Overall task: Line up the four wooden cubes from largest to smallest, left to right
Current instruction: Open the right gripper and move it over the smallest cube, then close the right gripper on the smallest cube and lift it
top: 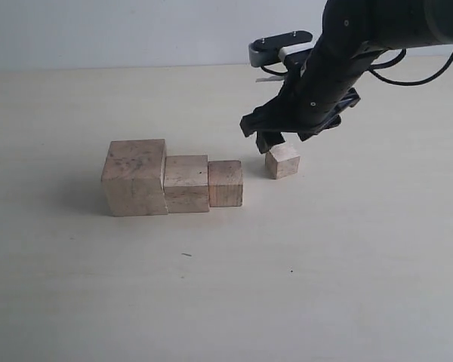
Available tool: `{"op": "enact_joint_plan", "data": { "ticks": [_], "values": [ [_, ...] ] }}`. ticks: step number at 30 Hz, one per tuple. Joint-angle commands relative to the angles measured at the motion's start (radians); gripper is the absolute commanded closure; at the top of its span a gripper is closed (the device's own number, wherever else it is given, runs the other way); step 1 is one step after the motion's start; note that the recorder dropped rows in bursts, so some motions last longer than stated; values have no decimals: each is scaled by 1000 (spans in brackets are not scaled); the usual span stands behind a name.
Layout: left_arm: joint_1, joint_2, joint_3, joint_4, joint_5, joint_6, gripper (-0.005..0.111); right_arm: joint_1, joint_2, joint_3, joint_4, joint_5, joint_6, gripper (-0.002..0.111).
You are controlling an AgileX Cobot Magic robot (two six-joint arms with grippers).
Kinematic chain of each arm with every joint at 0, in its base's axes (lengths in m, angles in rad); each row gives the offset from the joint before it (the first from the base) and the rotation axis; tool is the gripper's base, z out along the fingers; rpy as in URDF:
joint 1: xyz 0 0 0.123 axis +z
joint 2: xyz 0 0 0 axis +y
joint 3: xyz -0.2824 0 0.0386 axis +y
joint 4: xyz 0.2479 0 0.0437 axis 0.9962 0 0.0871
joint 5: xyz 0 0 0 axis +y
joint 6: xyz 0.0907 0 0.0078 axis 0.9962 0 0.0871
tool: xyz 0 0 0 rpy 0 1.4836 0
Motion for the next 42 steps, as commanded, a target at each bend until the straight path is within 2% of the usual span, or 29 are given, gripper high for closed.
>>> {"op": "enact_joint_plan", "data": {
  "ticks": [1,7,24,25,27,33,37,42],
  "values": [
    [-3,-5,2,2,-6,-1,107,1,54,3,-35,-12,10,41],
    [-3,-5,2,2,-6,-1,107,1,63,3,-151,-31,135,41],
    [-3,-5,2,2,-6,-1,107,1,116,3,-128,-57,138,42],
    [-3,-5,2,2,-6,-1,107,1,116,3,-128,-59,138,44],
    [-3,-5,2,2,-6,-1,107,1,116,-3,-128,-56,138,56],
    [-3,-5,2,2,-6,-1,107,1,107,-3,-128,-21,120,107],
    [-3,-5,2,2,-6,-1,107,1,63,-3,-128,-19,-17,108],
    [-3,-5,2,2,-6,-1,107,1,-20,-3,-112,70,-414,108]
  ]
}}
